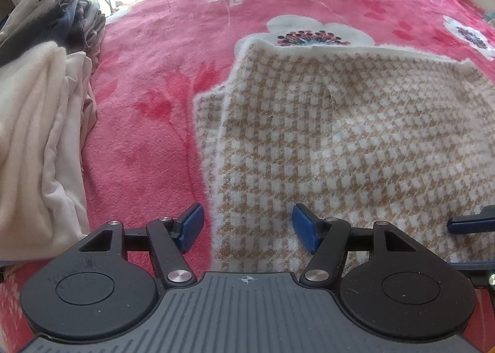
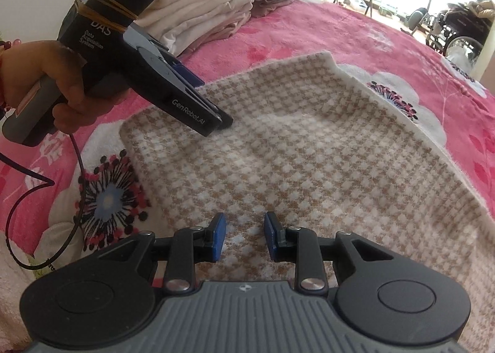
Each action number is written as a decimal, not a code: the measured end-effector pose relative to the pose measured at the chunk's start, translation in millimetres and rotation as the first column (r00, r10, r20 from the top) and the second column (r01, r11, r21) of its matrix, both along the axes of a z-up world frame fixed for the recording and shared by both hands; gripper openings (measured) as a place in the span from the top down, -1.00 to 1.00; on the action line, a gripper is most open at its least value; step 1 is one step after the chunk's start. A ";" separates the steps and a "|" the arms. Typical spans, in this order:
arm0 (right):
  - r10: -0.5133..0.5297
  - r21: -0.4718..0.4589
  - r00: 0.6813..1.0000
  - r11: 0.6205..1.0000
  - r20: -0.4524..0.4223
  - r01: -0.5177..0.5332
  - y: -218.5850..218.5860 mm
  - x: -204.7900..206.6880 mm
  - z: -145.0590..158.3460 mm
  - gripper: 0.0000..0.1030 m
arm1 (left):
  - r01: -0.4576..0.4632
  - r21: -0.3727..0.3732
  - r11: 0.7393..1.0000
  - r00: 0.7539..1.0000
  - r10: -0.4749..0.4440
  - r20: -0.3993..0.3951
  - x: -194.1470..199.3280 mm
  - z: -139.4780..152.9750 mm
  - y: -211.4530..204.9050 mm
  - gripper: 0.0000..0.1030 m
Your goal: Fold clothes
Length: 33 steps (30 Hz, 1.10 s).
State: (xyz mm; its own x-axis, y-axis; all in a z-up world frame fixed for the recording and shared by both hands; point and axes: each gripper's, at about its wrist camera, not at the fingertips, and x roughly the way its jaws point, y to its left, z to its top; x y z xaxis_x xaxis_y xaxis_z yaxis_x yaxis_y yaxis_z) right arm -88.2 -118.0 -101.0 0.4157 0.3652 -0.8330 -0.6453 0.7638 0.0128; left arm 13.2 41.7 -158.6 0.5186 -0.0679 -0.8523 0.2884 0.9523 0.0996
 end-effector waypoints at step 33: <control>0.008 -0.009 1.000 1.000 0.004 -0.008 2.5 -1.8 -0.1 0.33 | -0.001 -0.003 1.000 1.000 0.001 -0.006 1.5 -2.6 0.7 -0.24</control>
